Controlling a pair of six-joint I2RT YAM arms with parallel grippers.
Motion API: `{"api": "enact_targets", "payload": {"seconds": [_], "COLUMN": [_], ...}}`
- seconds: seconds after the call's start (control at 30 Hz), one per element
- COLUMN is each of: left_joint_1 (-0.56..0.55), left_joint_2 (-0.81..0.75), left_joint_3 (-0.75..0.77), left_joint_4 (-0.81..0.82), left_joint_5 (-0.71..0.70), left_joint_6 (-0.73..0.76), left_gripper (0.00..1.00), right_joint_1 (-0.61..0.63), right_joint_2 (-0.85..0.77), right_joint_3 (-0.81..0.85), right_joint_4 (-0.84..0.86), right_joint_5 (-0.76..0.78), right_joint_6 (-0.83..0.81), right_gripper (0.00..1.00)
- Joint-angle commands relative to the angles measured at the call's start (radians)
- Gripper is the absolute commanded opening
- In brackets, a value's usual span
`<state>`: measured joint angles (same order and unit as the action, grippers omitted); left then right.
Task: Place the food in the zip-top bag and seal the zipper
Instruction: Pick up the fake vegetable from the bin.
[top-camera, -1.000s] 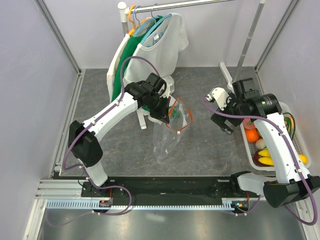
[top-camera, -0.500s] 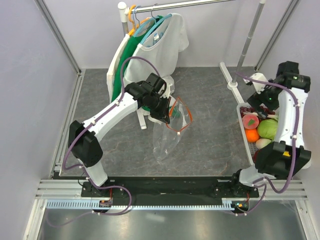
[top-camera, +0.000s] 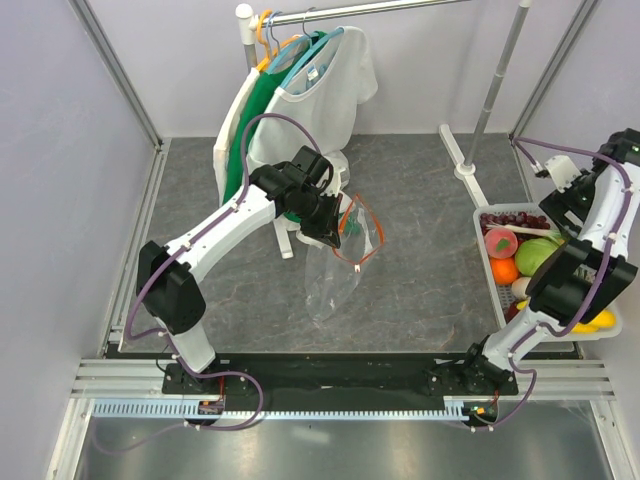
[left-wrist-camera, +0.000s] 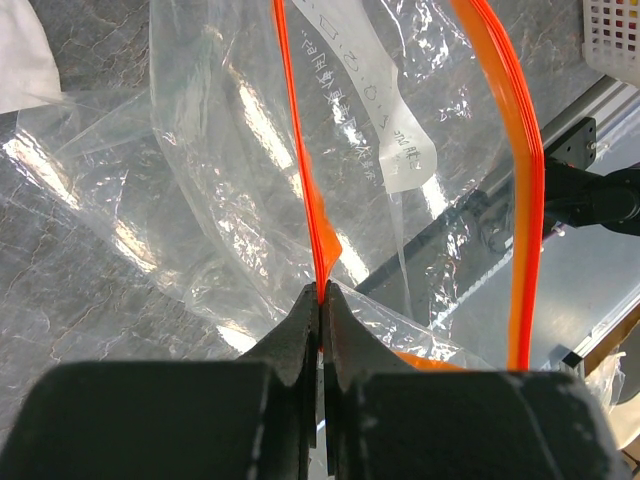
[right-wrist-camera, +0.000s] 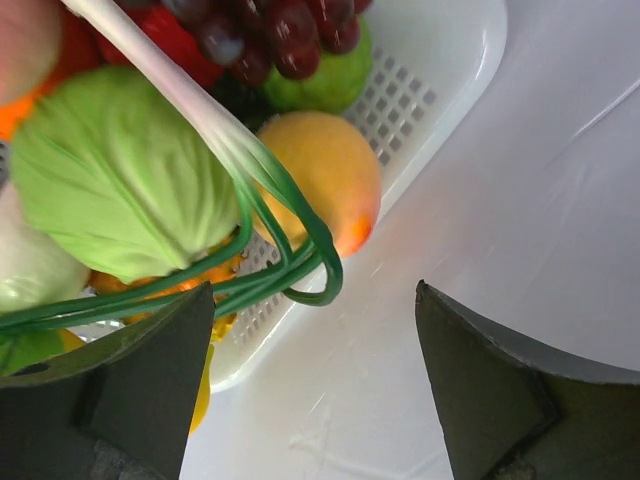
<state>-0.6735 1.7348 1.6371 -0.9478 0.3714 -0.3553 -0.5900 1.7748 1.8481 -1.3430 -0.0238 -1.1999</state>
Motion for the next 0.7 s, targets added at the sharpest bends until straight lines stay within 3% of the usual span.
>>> {"api": "enact_targets", "payload": {"seconds": [0.0, 0.13, 0.33, 0.53, 0.67], "left_joint_1": [0.002, 0.002, 0.002, 0.002, 0.002], "left_joint_2": [-0.021, -0.020, -0.017, -0.018, -0.020], "left_joint_3": [0.021, 0.023, 0.027, 0.029, 0.029], "left_joint_4": [0.009, 0.007, 0.004, 0.000, 0.001], "left_joint_5": [0.020, 0.020, 0.021, 0.023, 0.023], "left_joint_6": [0.004, 0.006, 0.013, 0.018, 0.016], "left_gripper": [0.02, 0.02, 0.02, 0.02, 0.02], "right_joint_1": [-0.047, -0.065, -0.080, -0.082, -0.087], "right_joint_2": [0.012, 0.015, 0.057, 0.058, 0.035], "right_joint_3": [-0.018, -0.076, -0.099, -0.106, -0.073], "right_joint_4": [-0.036, -0.007, 0.010, 0.011, 0.008], "right_joint_5": [0.019, 0.018, -0.002, -0.005, -0.001], "right_joint_6": [-0.055, -0.043, 0.000, 0.014, 0.010], "right_gripper": [0.87, 0.85, 0.71, 0.49, 0.28]}}
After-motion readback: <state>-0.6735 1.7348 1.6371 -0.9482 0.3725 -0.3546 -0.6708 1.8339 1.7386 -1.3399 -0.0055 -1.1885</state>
